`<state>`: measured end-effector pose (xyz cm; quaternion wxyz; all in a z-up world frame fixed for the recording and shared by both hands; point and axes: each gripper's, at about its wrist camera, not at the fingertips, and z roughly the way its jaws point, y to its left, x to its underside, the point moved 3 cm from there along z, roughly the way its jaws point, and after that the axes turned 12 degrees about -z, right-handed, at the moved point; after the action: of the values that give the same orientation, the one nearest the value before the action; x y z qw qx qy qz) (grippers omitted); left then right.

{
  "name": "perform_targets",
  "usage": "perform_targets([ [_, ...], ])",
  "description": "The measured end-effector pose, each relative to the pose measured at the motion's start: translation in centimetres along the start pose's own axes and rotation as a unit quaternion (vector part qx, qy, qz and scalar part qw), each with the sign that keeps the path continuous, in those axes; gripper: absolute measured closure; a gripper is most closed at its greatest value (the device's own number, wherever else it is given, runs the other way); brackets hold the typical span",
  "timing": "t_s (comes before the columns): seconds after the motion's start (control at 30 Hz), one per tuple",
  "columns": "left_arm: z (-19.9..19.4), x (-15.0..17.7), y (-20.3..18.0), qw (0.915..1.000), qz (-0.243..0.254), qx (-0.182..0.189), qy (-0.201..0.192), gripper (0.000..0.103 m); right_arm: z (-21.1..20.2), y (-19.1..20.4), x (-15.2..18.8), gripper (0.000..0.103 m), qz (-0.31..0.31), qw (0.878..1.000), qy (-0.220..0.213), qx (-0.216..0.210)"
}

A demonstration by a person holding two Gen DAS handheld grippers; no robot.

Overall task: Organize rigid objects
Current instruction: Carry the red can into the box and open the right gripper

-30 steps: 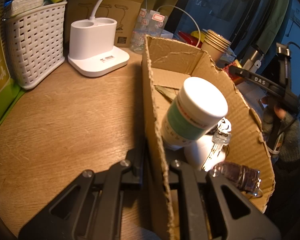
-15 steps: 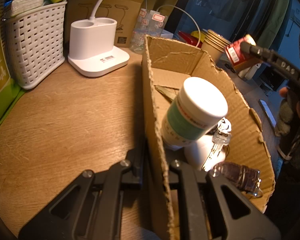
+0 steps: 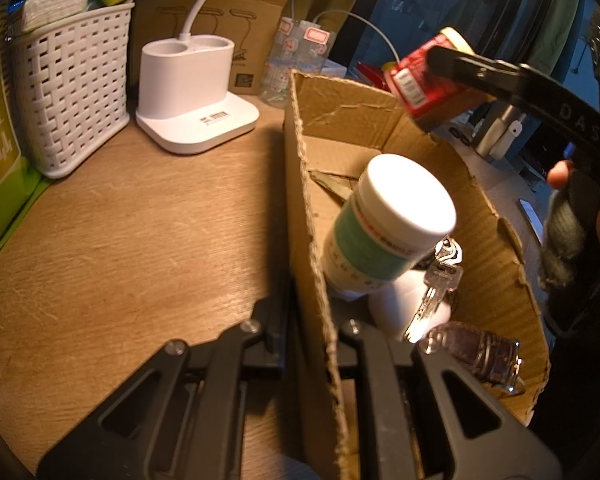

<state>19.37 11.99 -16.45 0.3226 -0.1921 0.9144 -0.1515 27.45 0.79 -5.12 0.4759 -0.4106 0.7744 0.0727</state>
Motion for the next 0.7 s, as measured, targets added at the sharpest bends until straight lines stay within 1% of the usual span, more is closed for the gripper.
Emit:
perform_targets([
  [0.13,0.0,0.0,0.0,1.0000,0.000,0.000,0.000,0.092,1.2,0.4,0.3,0.040,-0.008,1.000,0.013,-0.003],
  [0.33,0.0,0.0,0.0,1.0000,0.000,0.000,0.000,0.092,3.2,0.7,1.4,0.040,-0.011,0.999,0.044,-0.010],
  [0.5,0.0,0.0,0.0,1.0000,0.000,0.000,0.000,0.092,4.4,1.0,2.2,0.040,-0.019,0.998,0.067,-0.006],
  [0.6,0.0,0.0,0.0,1.0000,0.000,0.000,0.000,0.092,4.9,1.1,2.6,0.040,-0.021,0.997,0.078,-0.009],
  [0.7,0.0,0.0,0.0,1.0000,0.000,0.000,0.000,0.092,5.0,1.3,2.6,0.040,-0.024,0.997,0.079,-0.012],
])
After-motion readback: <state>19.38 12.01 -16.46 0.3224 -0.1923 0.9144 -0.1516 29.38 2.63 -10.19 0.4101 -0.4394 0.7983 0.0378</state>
